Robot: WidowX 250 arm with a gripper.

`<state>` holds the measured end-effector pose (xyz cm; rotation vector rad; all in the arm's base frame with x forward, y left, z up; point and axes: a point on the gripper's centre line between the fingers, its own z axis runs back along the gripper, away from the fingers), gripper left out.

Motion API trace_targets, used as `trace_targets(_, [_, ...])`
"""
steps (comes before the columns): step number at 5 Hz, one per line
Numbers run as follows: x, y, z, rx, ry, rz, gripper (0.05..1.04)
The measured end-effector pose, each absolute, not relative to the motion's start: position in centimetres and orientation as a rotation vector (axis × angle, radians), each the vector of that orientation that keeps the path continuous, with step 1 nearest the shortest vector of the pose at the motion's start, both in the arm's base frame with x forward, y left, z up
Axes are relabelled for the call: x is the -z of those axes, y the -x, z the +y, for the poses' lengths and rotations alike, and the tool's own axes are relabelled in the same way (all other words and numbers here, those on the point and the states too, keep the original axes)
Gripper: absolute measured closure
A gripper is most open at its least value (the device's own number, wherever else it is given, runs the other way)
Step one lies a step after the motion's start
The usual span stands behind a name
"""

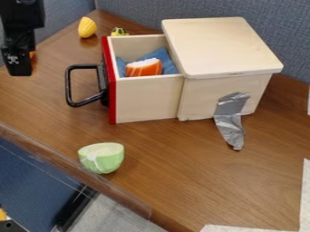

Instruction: Close the drawer

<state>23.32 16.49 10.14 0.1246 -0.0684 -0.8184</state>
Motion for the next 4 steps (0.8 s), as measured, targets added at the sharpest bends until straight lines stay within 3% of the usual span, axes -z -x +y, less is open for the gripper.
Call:
trace_targets(1, [-9.3,-23.2,16.3,0.824,-0.095,-0.056,0.084])
trace_targets(2, [-8.1,-23.7,16.7,0.885,-0.071,-0.133,0.084])
trace_targets(4, [-6.3,-24.4,17.5,0.859,-0.12,-0.236,0.084])
